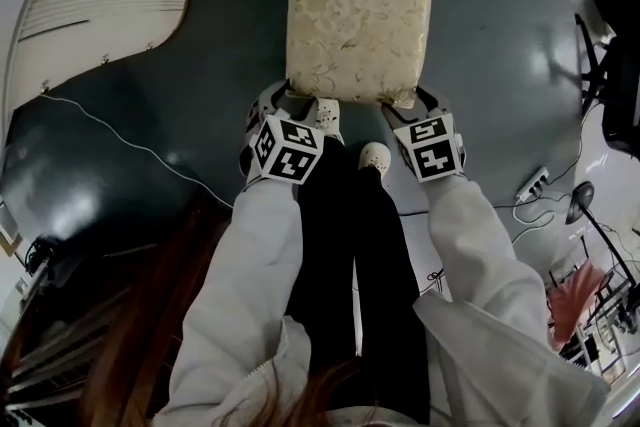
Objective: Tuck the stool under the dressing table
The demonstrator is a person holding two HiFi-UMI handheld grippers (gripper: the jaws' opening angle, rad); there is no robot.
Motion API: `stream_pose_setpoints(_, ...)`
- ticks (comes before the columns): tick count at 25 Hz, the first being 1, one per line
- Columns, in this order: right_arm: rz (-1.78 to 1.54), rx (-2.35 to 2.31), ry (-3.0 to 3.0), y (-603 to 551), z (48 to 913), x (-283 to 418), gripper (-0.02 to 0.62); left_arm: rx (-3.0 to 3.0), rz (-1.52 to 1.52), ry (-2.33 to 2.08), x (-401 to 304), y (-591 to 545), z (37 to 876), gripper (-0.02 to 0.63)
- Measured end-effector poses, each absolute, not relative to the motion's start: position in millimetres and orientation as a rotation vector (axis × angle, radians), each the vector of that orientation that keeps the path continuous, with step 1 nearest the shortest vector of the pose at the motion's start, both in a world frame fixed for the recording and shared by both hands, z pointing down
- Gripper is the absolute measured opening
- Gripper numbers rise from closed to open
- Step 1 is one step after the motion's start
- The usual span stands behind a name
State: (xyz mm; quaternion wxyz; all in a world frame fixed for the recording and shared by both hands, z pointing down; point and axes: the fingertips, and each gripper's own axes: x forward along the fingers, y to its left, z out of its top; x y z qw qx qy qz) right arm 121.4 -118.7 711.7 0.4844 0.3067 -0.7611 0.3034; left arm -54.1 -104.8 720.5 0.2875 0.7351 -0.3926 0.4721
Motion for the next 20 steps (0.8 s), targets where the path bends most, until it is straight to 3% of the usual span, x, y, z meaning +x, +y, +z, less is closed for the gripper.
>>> stream_pose_setpoints(20,0.651,0.608,-1.871,-133.3,709.0,52.5,0.339,1.84,1.167,-1.219,-119.8,-98.2,715.1,0.221)
